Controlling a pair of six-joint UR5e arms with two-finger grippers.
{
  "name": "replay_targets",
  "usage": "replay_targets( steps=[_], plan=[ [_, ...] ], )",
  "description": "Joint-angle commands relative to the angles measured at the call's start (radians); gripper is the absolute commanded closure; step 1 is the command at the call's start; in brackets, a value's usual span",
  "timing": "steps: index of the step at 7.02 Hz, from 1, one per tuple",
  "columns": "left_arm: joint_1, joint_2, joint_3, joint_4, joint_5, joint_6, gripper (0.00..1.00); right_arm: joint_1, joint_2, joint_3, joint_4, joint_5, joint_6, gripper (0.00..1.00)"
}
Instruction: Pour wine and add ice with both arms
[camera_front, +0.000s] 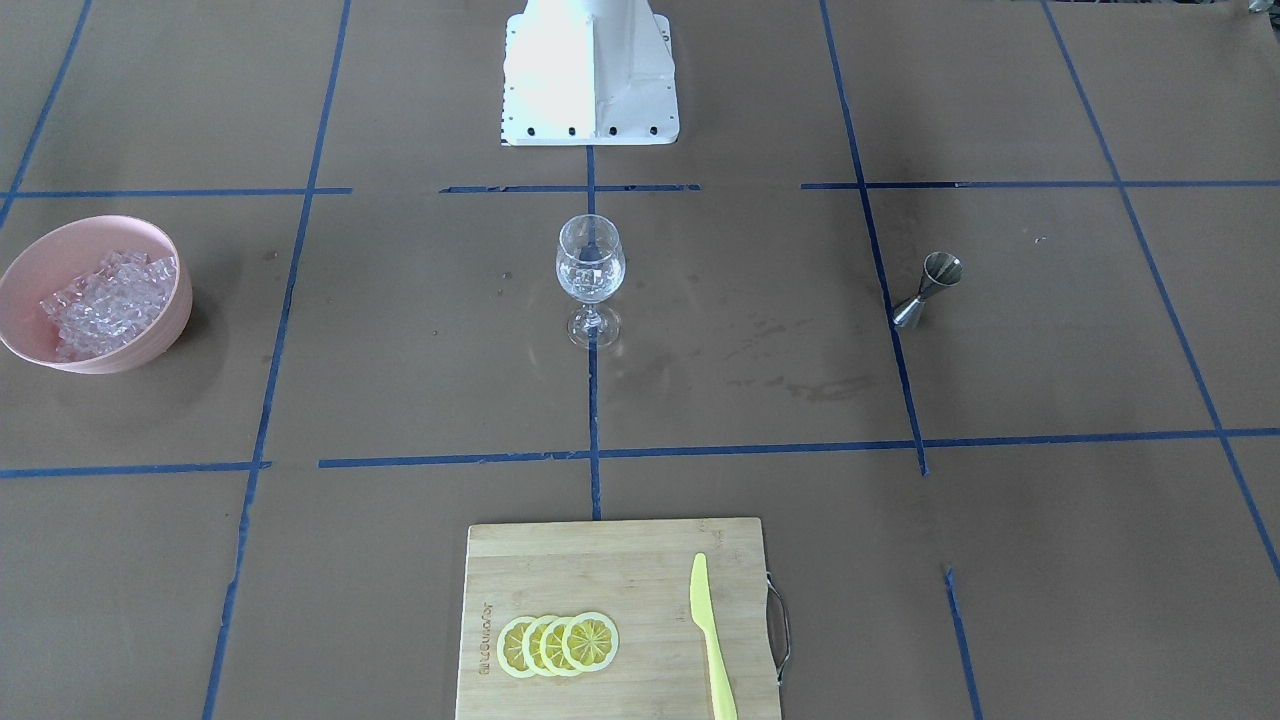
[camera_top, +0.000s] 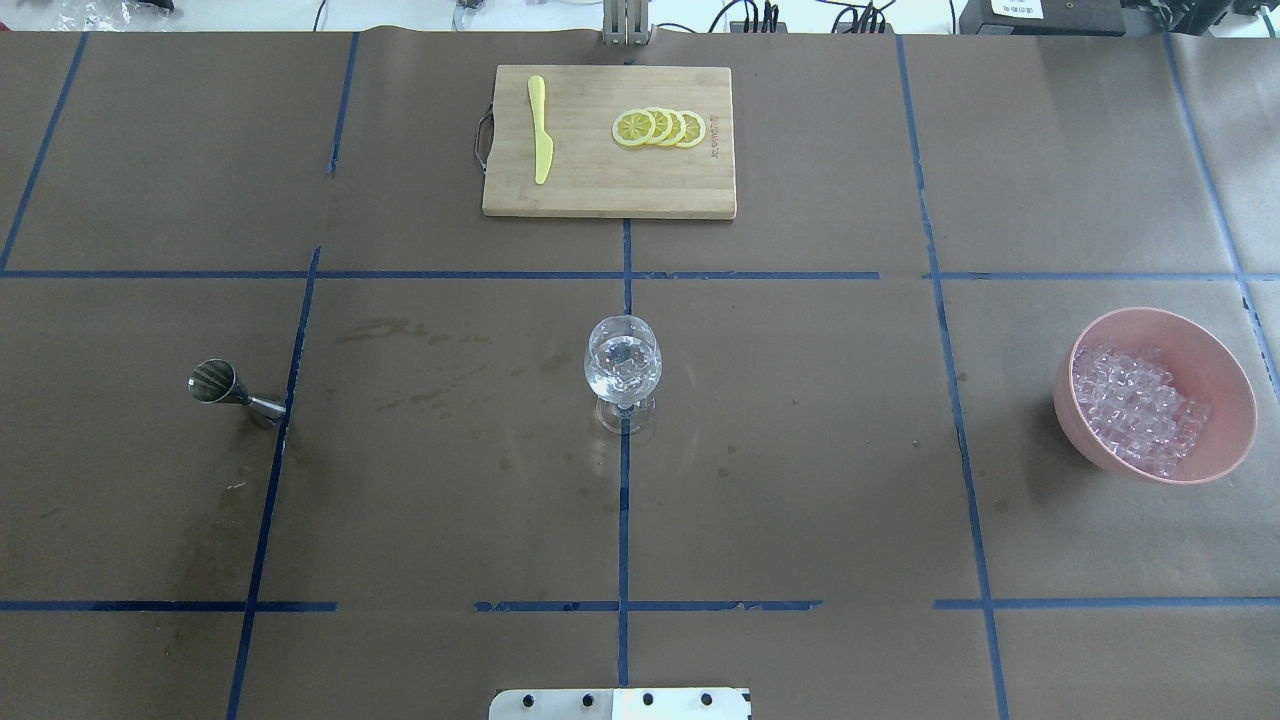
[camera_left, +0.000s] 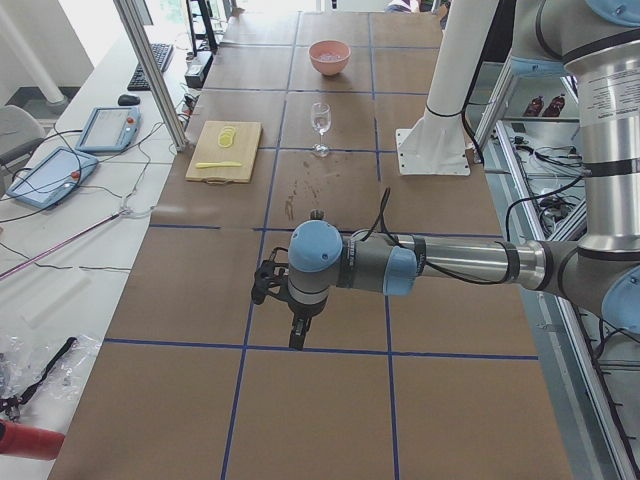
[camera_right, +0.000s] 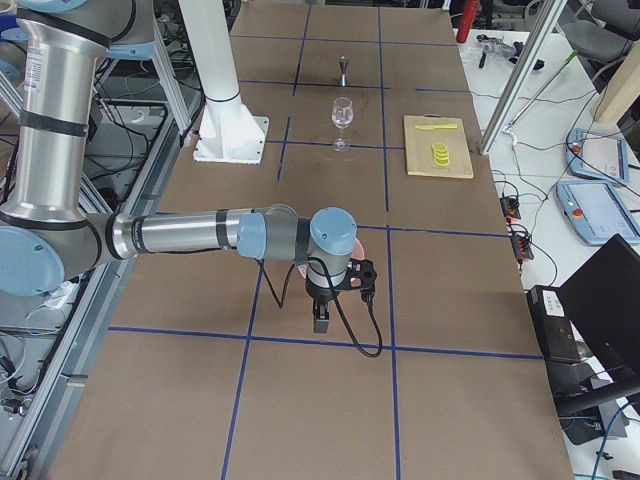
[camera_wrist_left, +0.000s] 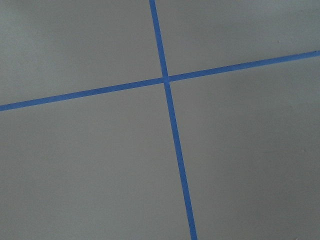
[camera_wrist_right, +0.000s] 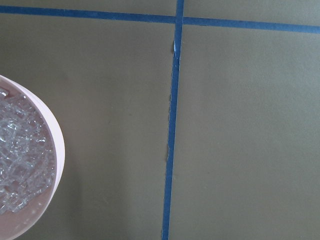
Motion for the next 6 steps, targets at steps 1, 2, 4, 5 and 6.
replay_targets(
  steps=[1, 2, 4, 5, 6],
  plan=[
    [0.000, -0.002, 0.000, 0.000, -0.001, 0.000, 0.00, 0.000, 0.002, 0.001, 0.005, 0.000, 0.000, 0.00],
    [0.000, -0.005, 0.001, 0.000, -0.001, 0.000, 0.00, 0.000, 0.002, 0.001, 0.014, 0.000, 0.000, 0.00],
    [0.000, -0.005, 0.001, -0.002, -0.001, 0.000, 0.00, 0.000, 0.004, 0.001, 0.015, 0.000, 0.000, 0.00],
    [0.000, -0.005, 0.001, 0.000, 0.001, 0.000, 0.00, 0.000, 0.004, 0.004, 0.015, 0.000, 0.000, 0.00],
    [0.000, -0.003, 0.006, 0.001, 0.006, 0.000, 0.00, 0.000, 0.004, 0.007, 0.015, 0.000, 0.003, 0.00]
  ],
)
